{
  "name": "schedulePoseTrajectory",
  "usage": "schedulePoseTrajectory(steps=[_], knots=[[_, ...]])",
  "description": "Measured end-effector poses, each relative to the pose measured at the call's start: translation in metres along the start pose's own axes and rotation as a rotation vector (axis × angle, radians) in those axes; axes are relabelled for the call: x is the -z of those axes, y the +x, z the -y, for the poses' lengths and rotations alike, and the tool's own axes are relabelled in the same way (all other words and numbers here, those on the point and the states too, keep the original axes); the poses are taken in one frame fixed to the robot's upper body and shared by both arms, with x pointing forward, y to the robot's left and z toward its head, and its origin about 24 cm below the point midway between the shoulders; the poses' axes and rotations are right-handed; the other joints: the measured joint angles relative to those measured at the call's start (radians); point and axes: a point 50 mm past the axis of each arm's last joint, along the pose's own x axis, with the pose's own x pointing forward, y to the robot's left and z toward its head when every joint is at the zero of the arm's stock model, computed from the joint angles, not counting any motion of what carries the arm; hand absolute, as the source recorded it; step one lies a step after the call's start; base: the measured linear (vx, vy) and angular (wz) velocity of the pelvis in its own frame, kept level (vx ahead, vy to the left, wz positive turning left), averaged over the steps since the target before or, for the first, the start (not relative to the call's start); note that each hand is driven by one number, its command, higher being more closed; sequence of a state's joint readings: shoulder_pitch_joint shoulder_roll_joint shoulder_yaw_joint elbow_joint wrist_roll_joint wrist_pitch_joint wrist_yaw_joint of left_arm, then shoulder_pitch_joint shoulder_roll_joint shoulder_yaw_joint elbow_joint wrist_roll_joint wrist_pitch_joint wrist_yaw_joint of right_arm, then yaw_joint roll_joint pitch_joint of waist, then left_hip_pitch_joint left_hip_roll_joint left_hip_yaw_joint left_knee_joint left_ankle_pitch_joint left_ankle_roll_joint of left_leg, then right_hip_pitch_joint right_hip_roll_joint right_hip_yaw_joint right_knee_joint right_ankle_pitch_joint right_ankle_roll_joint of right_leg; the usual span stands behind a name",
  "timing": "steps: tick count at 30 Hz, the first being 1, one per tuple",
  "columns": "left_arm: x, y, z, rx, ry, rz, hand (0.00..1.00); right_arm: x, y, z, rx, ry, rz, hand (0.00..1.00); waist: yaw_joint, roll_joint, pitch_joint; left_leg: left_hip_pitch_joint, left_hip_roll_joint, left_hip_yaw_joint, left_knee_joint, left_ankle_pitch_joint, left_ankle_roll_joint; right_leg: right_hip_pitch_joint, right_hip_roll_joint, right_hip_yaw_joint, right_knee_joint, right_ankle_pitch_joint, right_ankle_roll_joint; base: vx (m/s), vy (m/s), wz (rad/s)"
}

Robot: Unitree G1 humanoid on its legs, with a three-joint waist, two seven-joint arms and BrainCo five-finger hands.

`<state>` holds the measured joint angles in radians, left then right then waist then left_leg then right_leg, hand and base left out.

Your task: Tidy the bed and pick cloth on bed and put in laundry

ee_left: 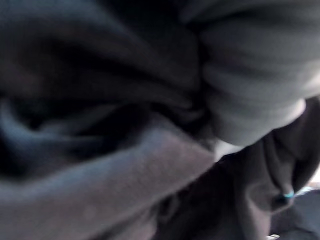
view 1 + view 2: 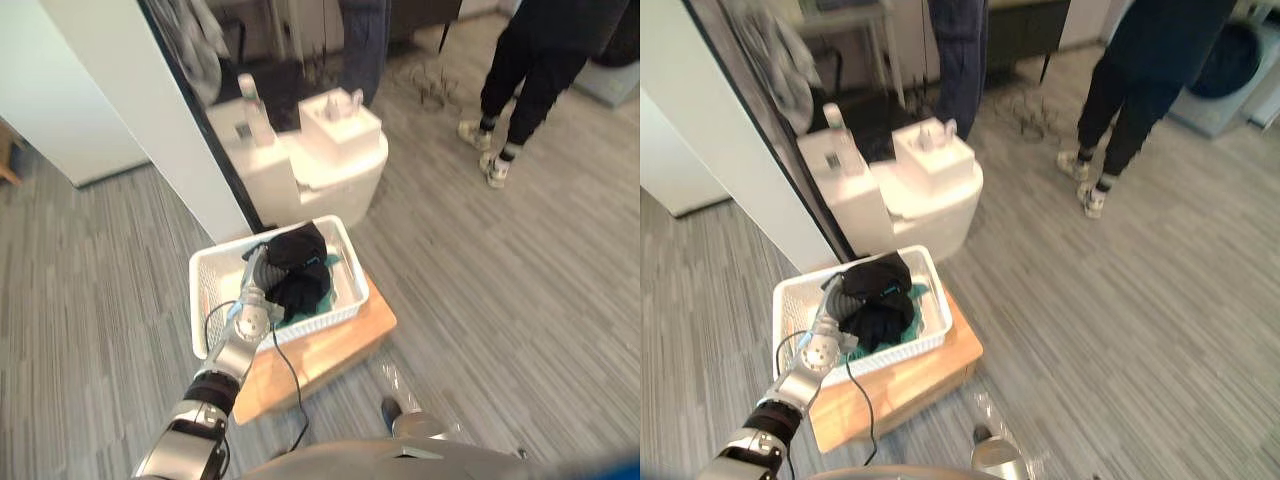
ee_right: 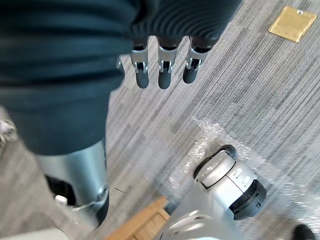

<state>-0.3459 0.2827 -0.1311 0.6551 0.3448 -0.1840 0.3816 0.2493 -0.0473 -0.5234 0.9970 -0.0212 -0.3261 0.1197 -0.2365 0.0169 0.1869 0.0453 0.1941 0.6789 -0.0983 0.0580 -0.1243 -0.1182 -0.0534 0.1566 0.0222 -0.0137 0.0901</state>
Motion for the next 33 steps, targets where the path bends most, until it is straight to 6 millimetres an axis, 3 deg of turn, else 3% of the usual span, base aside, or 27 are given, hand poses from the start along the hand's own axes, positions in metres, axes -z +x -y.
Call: schedulePoseTrajectory(steps=[3, 6, 7, 16, 21, 23, 28, 33], knots=[[-0.019, 0.018, -0.011, -0.064, -0.012, 0.051, 1.0, -0.023, 0.009, -0.004, -0.02, 0.017, 0.083, 0.0, -0.012, 0.0, 0.083, -0.015, 0.0, 0.006, 0.0, -0.001, 0.002, -0.032, 0.001, 0.004, 0.028, 0.002, 0.004, 0.0, 0.006, -0.07], [-0.032, 0.027, -0.015, -0.107, -0.019, 0.076, 1.0, -0.045, 0.014, -0.016, -0.075, 0.012, 0.171, 0.0, -0.009, -0.004, 0.123, -0.064, 0.0, 0.03, 0.026, -0.015, 0.013, -0.106, -0.003, 0.021, 0.076, 0.002, 0.004, 0.01, 0.003, -0.24], [-0.037, 0.03, -0.014, -0.117, -0.025, 0.079, 0.0, -0.05, 0.015, -0.02, -0.093, 0.003, 0.195, 0.0, -0.003, -0.008, 0.149, -0.069, 0.005, 0.044, 0.049, -0.029, 0.014, -0.115, -0.003, 0.024, 0.089, 0.002, 0.005, 0.01, -0.006, -0.15], [-0.031, 0.025, -0.001, -0.043, -0.052, 0.017, 0.0, -0.073, 0.014, -0.039, -0.2, -0.061, 0.304, 0.0, 0.031, -0.008, 0.171, -0.1, 0.02, 0.053, 0.156, -0.085, 0.019, -0.143, -0.026, 0.022, 0.163, -0.069, 0.013, -0.01, -0.022, 0.0], [-0.015, 0.014, 0.003, -0.009, -0.05, -0.023, 0.0, -0.073, 0.014, -0.032, -0.193, -0.088, 0.303, 0.0, 0.032, -0.002, 0.168, -0.065, 0.014, 0.03, 0.154, -0.084, 0.021, -0.097, -0.039, -0.007, 0.167, -0.076, 0.016, -0.01, -0.007, 0.14], [-0.011, 0.011, 0.003, 0.008, -0.093, -0.032, 0.0, -0.069, 0.013, -0.023, -0.175, -0.105, 0.285, 0.0, 0.032, 0.002, 0.159, -0.041, 0.008, 0.007, 0.149, -0.084, 0.02, -0.059, -0.051, -0.037, 0.166, -0.089, 0.018, -0.01, -0.005, 0.42], [0.008, -0.006, -0.007, 0.098, -0.198, -0.027, 0.0, -0.032, 0.004, 0.001, -0.104, -0.109, 0.146, 0.0, 0.036, 0.039, 0.055, -0.007, -0.018, -0.063, 0.065, -0.037, 0.018, 0.015, -0.063, -0.118, 0.116, -0.091, 0.017, 0.01, -0.011, 0.41], [0.033, -0.018, -0.023, 0.117, -0.151, -0.087, 0.0, -0.009, -0.006, 0.019, -0.047, -0.099, 0.064, 0.0, 0.041, 0.036, -0.01, 0.055, -0.027, -0.114, 0.003, -0.008, 0.013, 0.104, -0.056, -0.174, 0.074, -0.092, 0.016, 0.02, -0.012, 0.31]])
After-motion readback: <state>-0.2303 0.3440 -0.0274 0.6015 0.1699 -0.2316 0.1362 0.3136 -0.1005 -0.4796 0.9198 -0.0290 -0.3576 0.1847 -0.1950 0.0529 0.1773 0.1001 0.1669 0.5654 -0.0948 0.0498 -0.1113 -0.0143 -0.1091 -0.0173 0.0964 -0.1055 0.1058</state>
